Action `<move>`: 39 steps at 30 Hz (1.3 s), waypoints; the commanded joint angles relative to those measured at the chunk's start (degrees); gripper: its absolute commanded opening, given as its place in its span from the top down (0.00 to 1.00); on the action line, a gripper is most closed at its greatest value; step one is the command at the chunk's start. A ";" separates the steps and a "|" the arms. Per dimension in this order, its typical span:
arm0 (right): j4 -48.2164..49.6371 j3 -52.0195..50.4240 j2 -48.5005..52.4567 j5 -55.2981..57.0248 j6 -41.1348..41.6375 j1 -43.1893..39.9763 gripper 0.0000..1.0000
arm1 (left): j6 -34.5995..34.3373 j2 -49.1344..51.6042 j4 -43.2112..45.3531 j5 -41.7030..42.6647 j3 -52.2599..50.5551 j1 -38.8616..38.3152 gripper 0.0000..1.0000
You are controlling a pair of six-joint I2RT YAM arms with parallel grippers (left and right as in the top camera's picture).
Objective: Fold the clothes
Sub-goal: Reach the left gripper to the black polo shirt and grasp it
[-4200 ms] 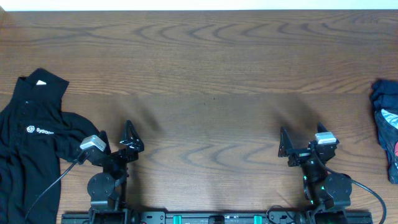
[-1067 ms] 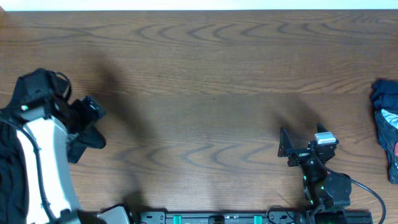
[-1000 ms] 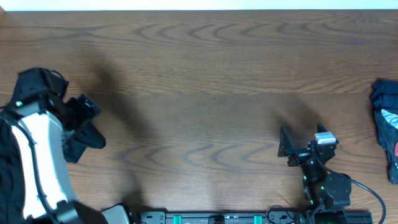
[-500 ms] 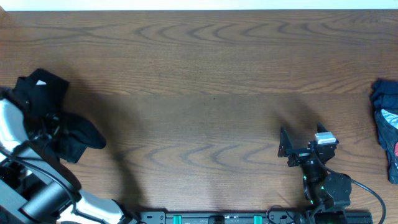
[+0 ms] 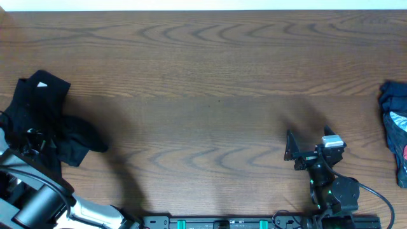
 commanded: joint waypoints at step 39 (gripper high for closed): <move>0.13 -0.28 -0.46 -0.35 -0.70 -0.74 0.01 | 9.16 6.82 9.33 4.83 1.33 0.83 0.06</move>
